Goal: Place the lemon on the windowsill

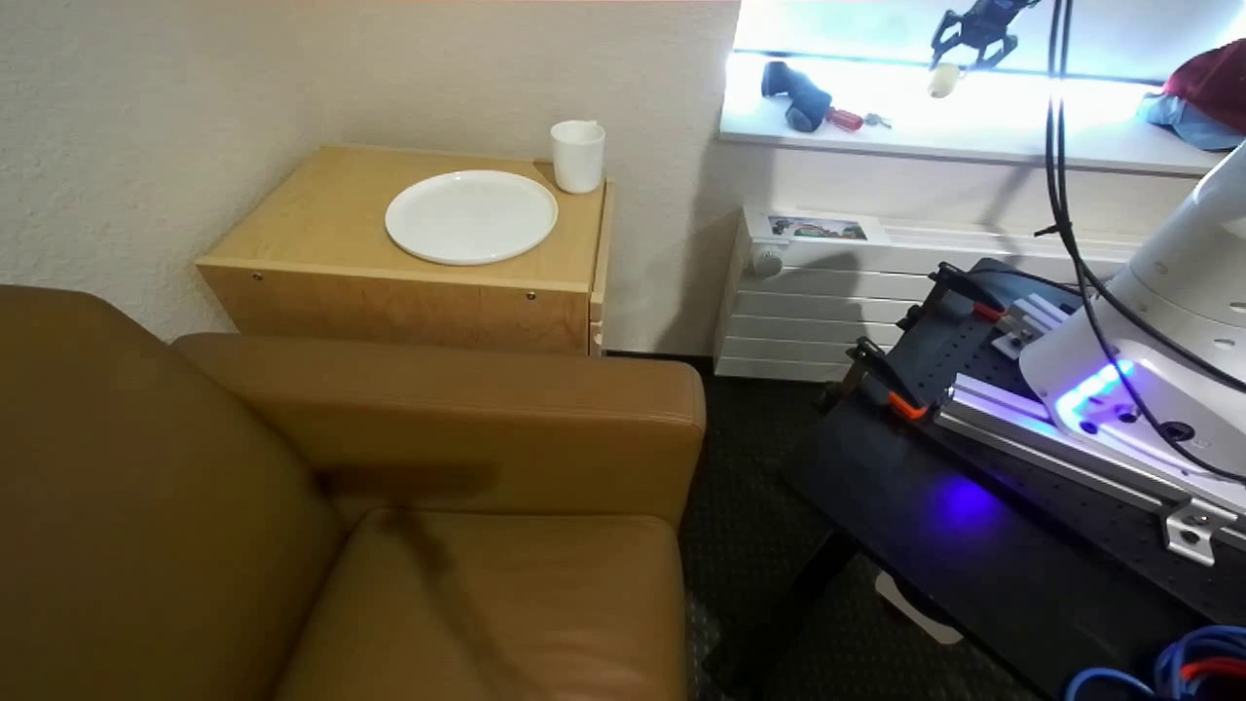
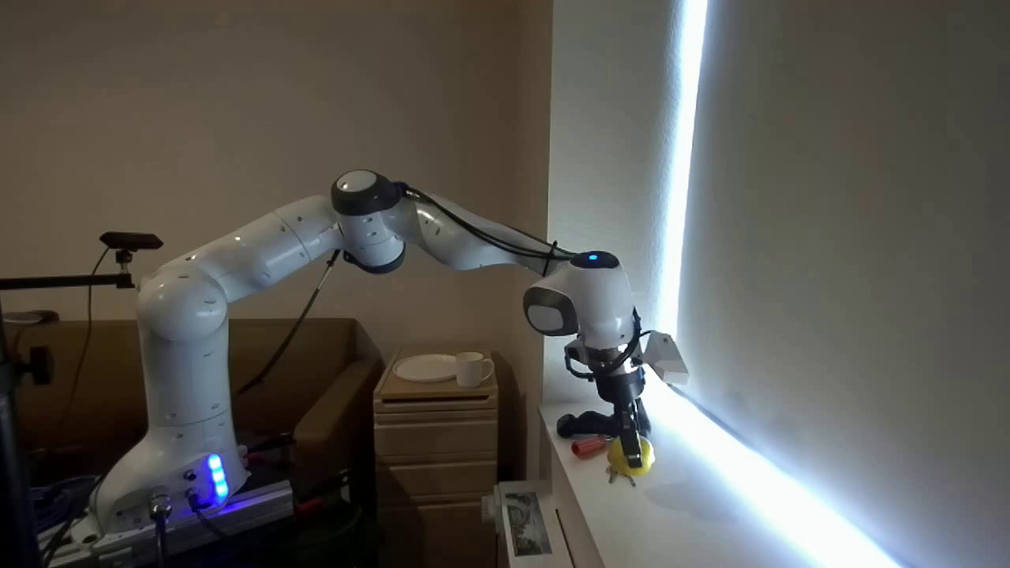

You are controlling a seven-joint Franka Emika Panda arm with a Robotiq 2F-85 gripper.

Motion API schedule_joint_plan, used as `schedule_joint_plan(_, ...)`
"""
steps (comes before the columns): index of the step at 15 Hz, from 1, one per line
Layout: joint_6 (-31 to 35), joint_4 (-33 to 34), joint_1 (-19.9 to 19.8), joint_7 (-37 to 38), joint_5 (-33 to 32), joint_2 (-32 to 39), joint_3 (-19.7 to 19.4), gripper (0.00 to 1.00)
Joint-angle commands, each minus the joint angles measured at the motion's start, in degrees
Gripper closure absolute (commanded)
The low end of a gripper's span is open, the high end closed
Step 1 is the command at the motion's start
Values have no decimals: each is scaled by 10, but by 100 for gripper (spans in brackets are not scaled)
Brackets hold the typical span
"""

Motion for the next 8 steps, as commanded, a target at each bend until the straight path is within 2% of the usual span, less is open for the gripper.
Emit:
schedule_joint_plan(1, -70, 15, 17, 0, 57, 73, -67, 58)
schedule_joint_plan(3, -101, 30, 8, 0, 79, 96, -79, 58)
schedule_joint_plan(8, -119, 47, -1, 0, 118, 126, -94, 58)
